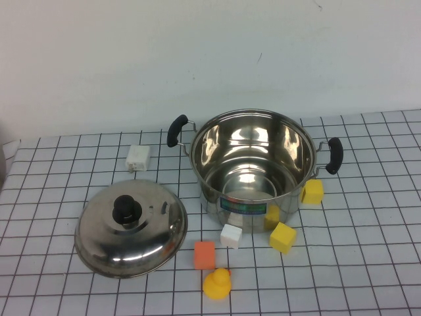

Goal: Cover the pot

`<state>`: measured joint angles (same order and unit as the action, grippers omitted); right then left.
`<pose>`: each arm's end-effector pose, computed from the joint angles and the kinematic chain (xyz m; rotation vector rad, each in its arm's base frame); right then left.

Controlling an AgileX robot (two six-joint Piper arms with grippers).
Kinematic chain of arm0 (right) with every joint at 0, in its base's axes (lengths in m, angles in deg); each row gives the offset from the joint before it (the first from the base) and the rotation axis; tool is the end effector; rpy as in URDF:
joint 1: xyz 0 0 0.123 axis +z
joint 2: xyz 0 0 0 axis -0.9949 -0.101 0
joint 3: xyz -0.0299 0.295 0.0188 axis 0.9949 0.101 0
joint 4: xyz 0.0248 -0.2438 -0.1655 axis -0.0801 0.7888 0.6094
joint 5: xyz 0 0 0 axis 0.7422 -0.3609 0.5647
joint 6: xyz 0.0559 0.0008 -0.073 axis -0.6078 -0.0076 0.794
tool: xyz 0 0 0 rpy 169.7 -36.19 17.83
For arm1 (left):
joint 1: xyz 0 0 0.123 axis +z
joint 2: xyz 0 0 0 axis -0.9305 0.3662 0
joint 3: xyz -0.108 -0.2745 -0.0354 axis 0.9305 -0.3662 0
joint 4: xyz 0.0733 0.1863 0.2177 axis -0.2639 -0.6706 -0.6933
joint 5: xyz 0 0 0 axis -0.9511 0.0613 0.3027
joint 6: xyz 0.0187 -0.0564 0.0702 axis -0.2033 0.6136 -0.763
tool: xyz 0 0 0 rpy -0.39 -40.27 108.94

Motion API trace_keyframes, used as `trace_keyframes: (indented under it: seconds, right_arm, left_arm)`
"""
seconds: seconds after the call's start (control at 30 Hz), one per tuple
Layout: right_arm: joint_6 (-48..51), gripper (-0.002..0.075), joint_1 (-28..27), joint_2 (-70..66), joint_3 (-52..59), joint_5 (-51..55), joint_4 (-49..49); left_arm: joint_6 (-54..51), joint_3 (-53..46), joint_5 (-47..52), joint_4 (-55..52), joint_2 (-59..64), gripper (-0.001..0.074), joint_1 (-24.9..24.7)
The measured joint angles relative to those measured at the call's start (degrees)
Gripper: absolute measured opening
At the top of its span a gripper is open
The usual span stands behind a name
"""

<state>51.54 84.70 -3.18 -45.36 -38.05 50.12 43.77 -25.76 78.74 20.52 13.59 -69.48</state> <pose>0.0863 -0.0018 0.1755 -0.0110 1.8410 -0.0374 0.0893 -0.0017 0.2088 -0.1278 1.4638 -0.1721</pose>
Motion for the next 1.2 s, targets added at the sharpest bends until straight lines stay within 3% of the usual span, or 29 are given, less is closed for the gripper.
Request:
trace_keyframes:
  seconds: [0.17,0.47,0.6,0.8,1.03,1.2]
  right_arm:
    - [0.00,0.0009,0.00,0.00,0.00,0.00,0.00]
    - [0.00,0.0009,0.00,0.00,0.00,0.00,0.00]
    - [0.00,0.0009,0.00,0.00,0.00,0.00,0.00]
    - [0.00,0.0009,0.00,0.00,0.00,0.00,0.00]
    - [-0.10,0.0009,0.00,0.00,0.00,0.00,0.00]
    - [-0.10,0.0009,0.00,0.00,0.00,0.00,0.00]
  left_arm:
    - [0.00,0.00,-15.06,-0.49,0.00,-0.0001,0.00]
    - [0.38,0.00,-25.46,0.95,0.00,-0.0001,0.00]
    - [1.80,1.04,-22.07,3.81,-0.10,-0.0001,0.00]
    - [-0.66,12.89,-11.68,4.32,2.86,-0.0001,0.00]
    - [-1.04,23.98,-10.49,3.42,16.46,-0.0001,0.00]
    - [0.51,25.18,-17.12,3.19,25.52,-0.0001,0.00]
